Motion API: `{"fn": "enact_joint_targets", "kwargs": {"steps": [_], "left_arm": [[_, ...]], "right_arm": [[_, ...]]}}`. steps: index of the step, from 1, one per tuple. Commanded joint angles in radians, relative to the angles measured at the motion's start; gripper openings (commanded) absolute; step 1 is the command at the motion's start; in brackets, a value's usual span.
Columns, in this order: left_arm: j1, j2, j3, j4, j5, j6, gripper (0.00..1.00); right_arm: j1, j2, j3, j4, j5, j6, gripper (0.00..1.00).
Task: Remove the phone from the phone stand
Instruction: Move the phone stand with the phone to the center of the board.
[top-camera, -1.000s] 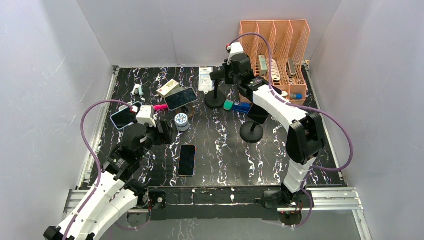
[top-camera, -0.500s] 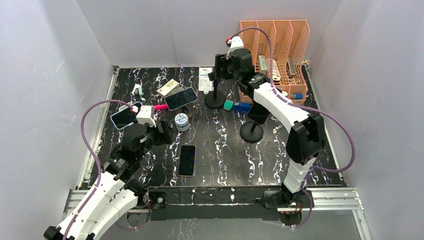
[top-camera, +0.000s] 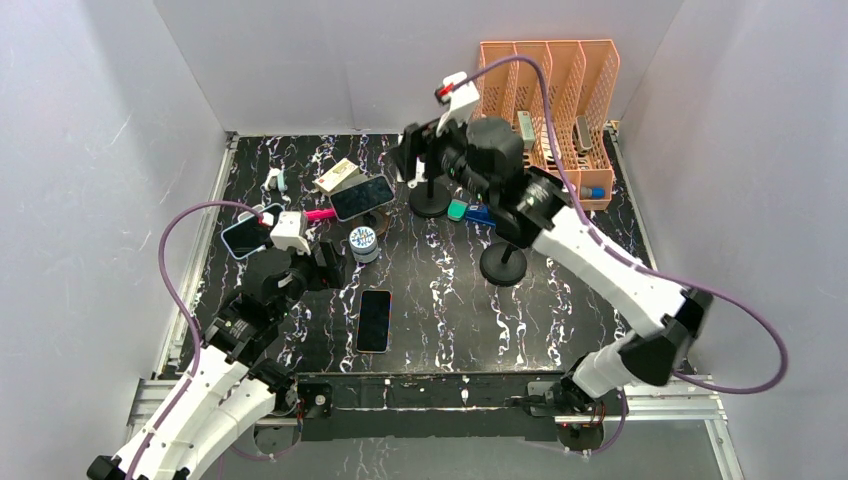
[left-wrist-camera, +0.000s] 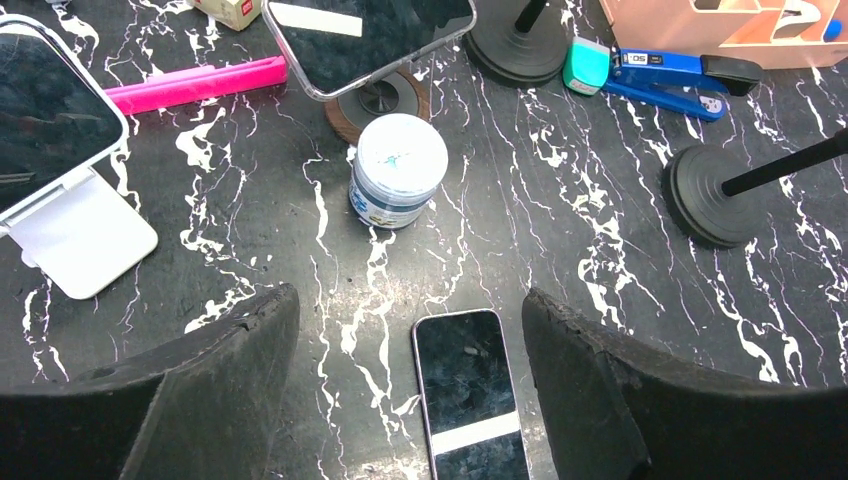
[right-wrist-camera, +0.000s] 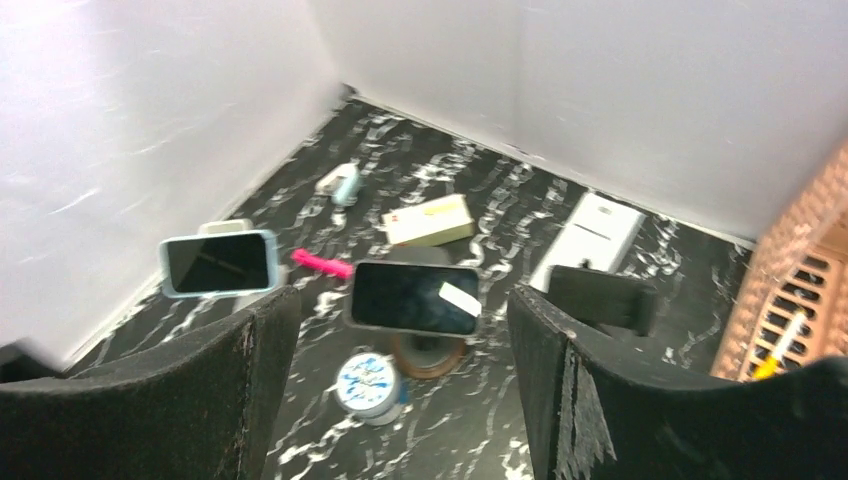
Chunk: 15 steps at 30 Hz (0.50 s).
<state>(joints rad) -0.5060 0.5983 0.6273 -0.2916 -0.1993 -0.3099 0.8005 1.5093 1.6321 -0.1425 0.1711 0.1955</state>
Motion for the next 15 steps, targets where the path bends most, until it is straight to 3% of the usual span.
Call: {"fn": "enact_joint_targets", "kwargs": {"steps": [1, 8, 15], "left_arm": [[-0.005, -0.022, 0.025, 0.002, -0.038, 0.006, 0.79], [-0.005, -0.026, 0.030, -0.004, -0.060, 0.001, 0.80], [-0.005, -0.035, 0.034, 0.007, -0.031, 0.005, 0.80]], "right_arm": [[0.135, -0.129, -0.113, 0.027, 0.115, -0.068, 0.82], [0.198, -0.357, -0.334, -0.037, 0.181, -0.006, 0.81], [0.197, -0.636, -0.464, -0.115, 0.060, 0.039, 0.81]]}}
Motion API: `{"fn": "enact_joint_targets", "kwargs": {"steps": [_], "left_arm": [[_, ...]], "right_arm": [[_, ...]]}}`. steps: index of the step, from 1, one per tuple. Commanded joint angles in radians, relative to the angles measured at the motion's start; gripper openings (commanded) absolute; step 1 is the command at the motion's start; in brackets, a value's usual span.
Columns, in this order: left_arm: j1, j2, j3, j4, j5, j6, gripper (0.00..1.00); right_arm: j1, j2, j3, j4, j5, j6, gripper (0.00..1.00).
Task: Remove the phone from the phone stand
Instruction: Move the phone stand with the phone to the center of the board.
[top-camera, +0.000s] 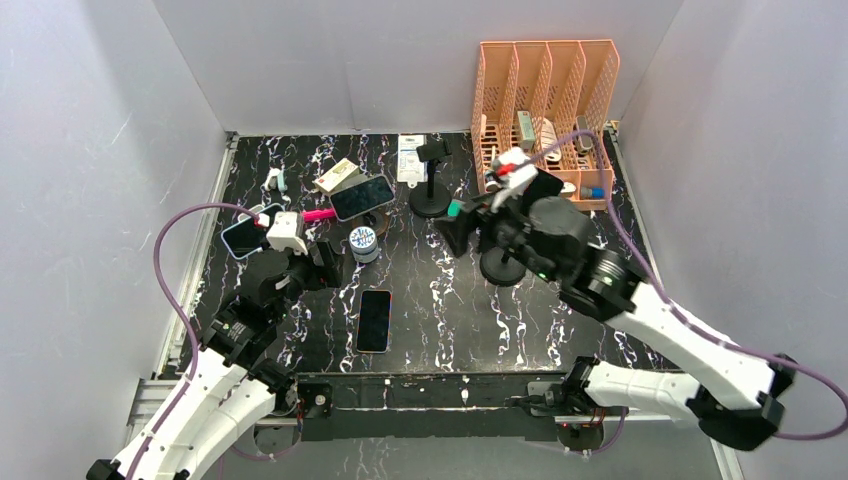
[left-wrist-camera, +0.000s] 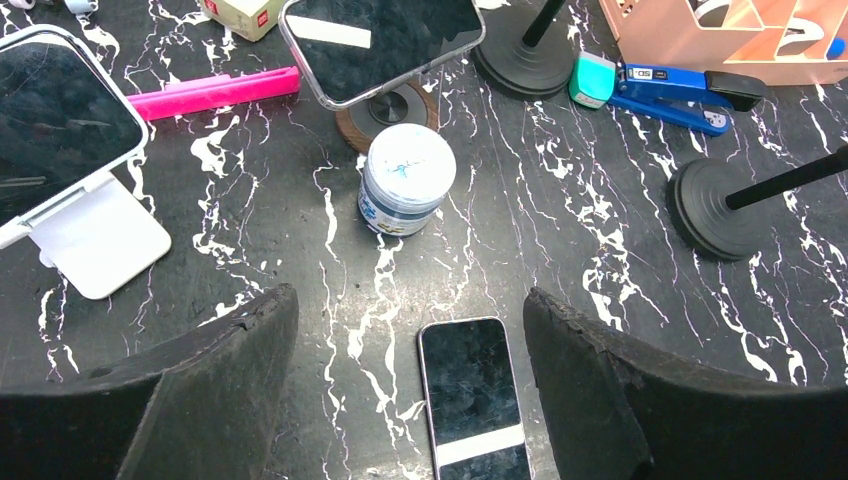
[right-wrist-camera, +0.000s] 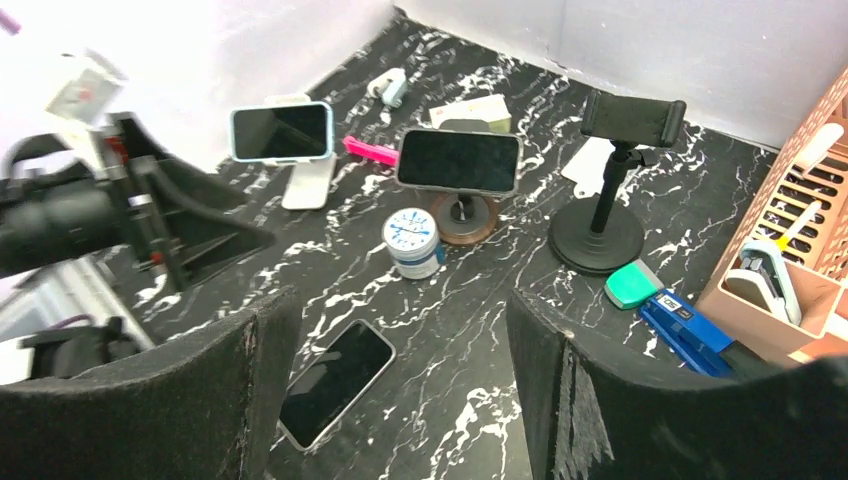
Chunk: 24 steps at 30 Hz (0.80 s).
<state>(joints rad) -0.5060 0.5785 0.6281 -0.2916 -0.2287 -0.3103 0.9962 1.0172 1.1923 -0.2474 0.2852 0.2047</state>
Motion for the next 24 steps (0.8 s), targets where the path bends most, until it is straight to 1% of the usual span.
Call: {"fn": "enact_joint_targets", "kwargs": {"steps": [1, 3, 5, 8, 12, 16, 20, 24], "left_arm": [[-0.005, -0.017, 0.036, 0.009, 0.008, 0.004, 0.80], [-0.005, -0.019, 0.039, 0.019, 0.037, 0.013, 0.80], [-0.005, -0.020, 0.032, 0.049, 0.100, 0.032, 0.80], [-0.005, 0.023, 0.028, 0.168, 0.311, 0.029, 0.80], [-0.005, 0.165, 0.072, 0.401, 0.586, -0.086, 0.80], [-0.007, 0.352, 0.163, 0.638, 0.763, -0.213, 0.80], [-0.053, 0.569, 0.278, 0.748, 0.864, -0.272, 0.80], [-0.147, 0.738, 0.384, 0.763, 0.876, -0.229, 0.79]], "right_arm": [[0.002, -0.177, -0.041, -0.029, -0.067, 0.033, 0.81], [0.002, -0.257, -0.073, -0.059, -0.070, 0.036, 0.82], [0.002, -0.322, -0.104, -0.078, -0.052, 0.039, 0.82], [0.001, -0.407, -0.156, -0.076, -0.060, 0.038, 0.83], [0.002, -0.469, -0.197, -0.046, -0.122, 0.031, 0.83], [0.002, -0.476, -0.190, -0.048, -0.162, 0.030, 0.83], [0.002, -0.478, -0.177, -0.040, -0.195, 0.031, 0.83], [0.002, -0.483, -0.171, -0.020, -0.213, 0.041, 0.83]]}}
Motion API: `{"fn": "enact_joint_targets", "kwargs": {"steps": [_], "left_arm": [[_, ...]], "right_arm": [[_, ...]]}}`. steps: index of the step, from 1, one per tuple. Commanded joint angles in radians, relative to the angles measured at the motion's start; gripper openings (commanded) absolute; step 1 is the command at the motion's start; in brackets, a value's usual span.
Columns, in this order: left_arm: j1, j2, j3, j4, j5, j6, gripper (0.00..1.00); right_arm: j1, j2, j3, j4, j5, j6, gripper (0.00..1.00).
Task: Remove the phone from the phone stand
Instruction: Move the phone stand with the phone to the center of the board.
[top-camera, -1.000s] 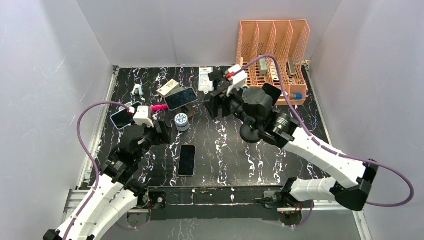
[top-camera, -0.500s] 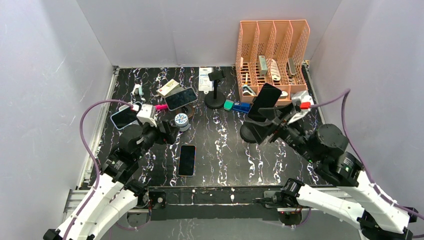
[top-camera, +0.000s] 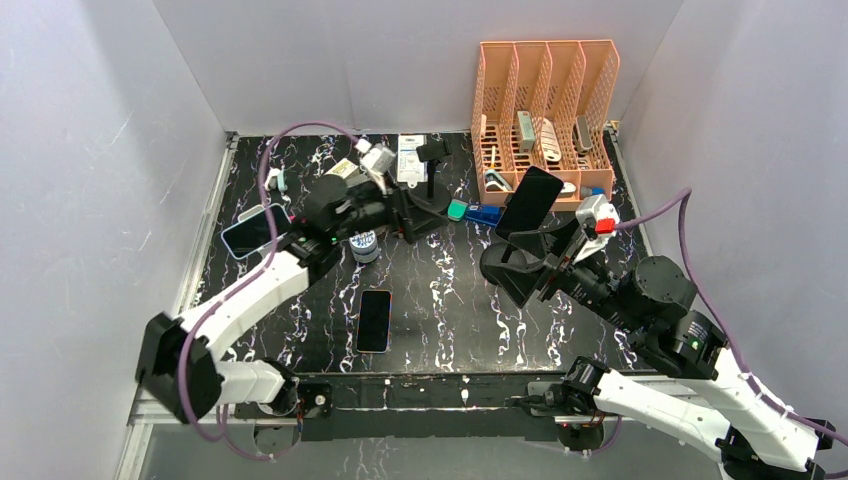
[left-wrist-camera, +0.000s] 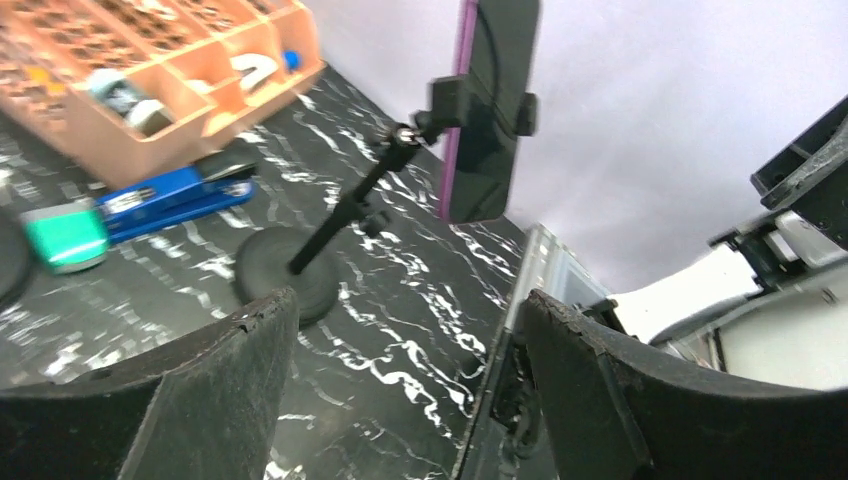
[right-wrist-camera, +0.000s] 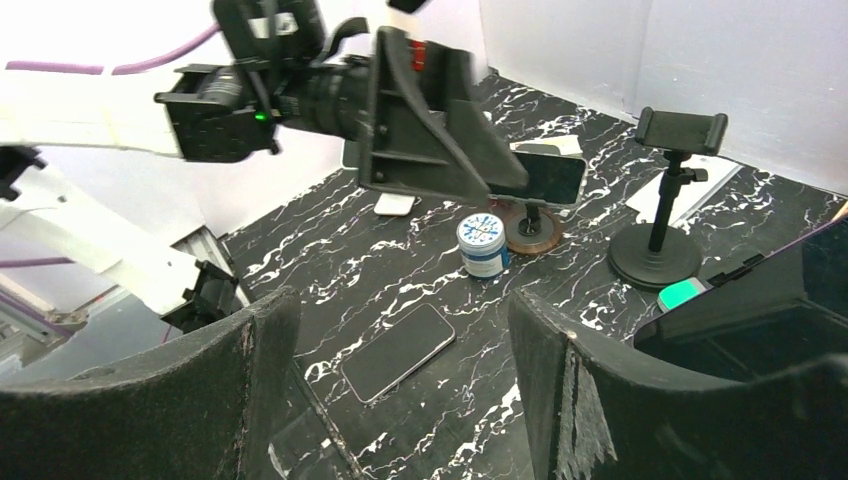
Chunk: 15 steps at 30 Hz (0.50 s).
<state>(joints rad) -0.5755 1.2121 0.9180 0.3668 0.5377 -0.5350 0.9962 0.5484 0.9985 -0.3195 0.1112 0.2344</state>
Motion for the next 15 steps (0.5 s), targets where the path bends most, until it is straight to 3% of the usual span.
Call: {"fn": "enact_joint_targets", "kwargs": {"steps": [1, 15], "left_arm": [[-0.092, 0.140, 0.121, 0.109, 0.113, -0.003, 0.79], [-0.134, 0.492, 0.359, 0.165, 0.209, -0.074, 0.76]], "right_arm": [[0.002, -0.012, 0.027, 0.053, -0.044, 0.013, 0.83], [0.001, 0.009, 0.062, 0.057, -0.063, 0.027, 0.83]]}}
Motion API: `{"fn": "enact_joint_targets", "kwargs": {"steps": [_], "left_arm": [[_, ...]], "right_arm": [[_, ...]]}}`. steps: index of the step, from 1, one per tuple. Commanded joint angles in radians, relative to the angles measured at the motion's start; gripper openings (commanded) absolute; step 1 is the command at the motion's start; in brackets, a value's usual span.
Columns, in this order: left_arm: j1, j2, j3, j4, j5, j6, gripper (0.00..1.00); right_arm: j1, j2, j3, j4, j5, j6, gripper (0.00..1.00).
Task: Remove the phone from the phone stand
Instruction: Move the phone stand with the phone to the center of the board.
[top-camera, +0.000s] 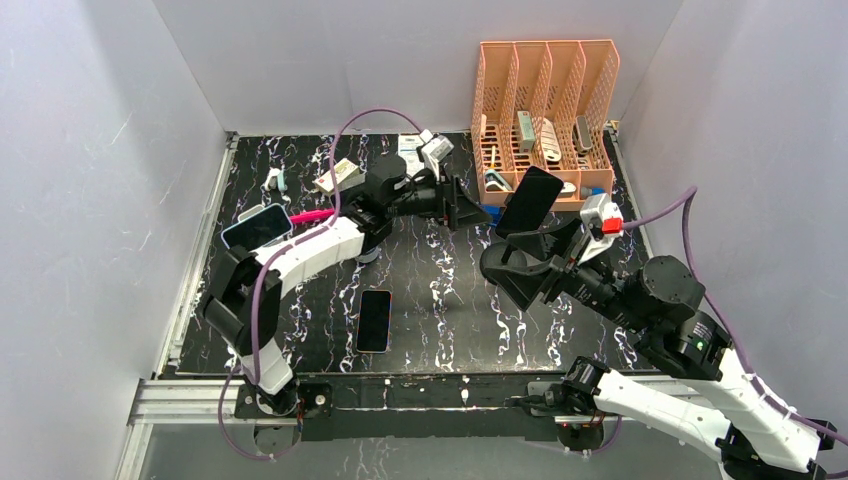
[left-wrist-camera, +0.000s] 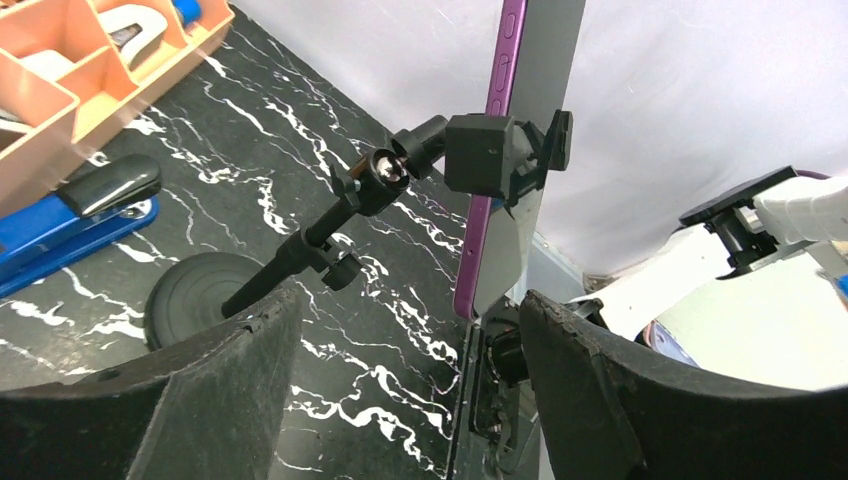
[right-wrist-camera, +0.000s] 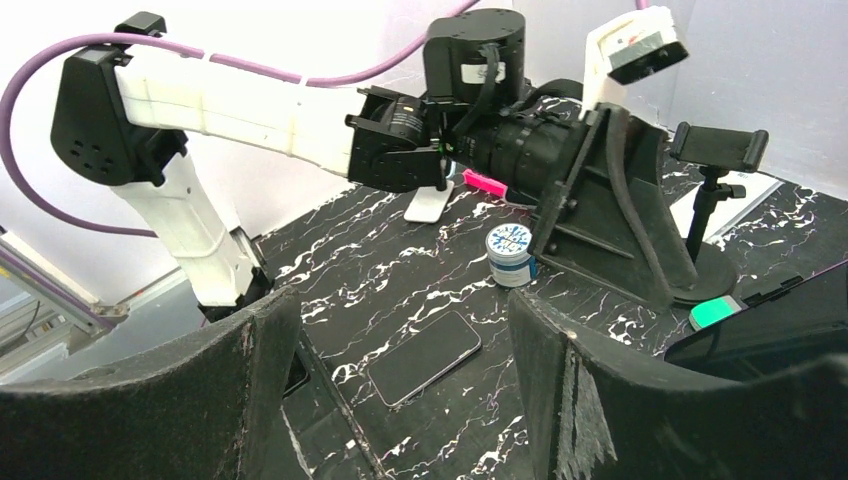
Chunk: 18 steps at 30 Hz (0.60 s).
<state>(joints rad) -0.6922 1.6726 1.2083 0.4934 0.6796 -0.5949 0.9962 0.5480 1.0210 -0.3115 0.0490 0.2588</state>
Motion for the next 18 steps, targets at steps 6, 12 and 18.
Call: {"fn": "enact_joint_targets", "kwargs": {"steps": [6, 12, 18], "left_arm": [[-0.042, 0.085, 0.112, 0.058, 0.118, -0.031, 0.75], [-0.071, 0.112, 0.139, 0.096, 0.133, -0.048, 0.75], [-0.087, 0.143, 0.155, 0.113, 0.135, -0.063, 0.71]], "right_arm": [[0.002, 0.013, 0.051, 0.039, 0.000, 0.001, 0.83], [0.001, 0.004, 0.045, 0.034, -0.003, 0.006, 0.83], [0.002, -0.021, 0.028, 0.022, 0.013, 0.020, 0.83]]}}
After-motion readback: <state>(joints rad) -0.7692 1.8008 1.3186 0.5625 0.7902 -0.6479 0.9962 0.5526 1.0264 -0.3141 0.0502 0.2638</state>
